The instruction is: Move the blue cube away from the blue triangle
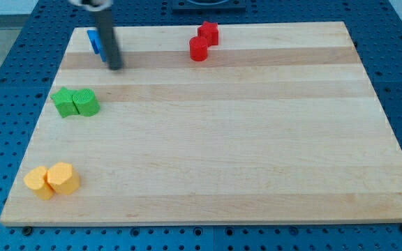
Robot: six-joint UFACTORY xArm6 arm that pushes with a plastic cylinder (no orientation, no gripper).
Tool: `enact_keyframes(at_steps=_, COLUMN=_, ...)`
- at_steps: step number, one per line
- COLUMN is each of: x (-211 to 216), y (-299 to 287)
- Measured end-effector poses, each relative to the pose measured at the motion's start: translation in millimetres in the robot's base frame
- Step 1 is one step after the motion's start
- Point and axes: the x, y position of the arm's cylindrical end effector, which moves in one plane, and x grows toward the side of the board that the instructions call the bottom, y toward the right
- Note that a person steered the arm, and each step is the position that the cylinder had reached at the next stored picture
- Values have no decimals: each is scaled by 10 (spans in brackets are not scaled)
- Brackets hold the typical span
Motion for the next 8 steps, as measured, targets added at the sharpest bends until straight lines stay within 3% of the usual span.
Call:
enact_keyframes(at_steps=1, x=-38, y=-781)
enact_keyframes(at_steps=2, x=-69, y=-809)
enact_keyframes(at_steps=4, x=-1037, y=-806)
enact_keyframes(at_steps=5, x=-1202, y=-586)
enact_keyframes(at_steps=6, x=-1081, y=-146)
enact_keyframes(at_steps=8, x=-258, y=-12)
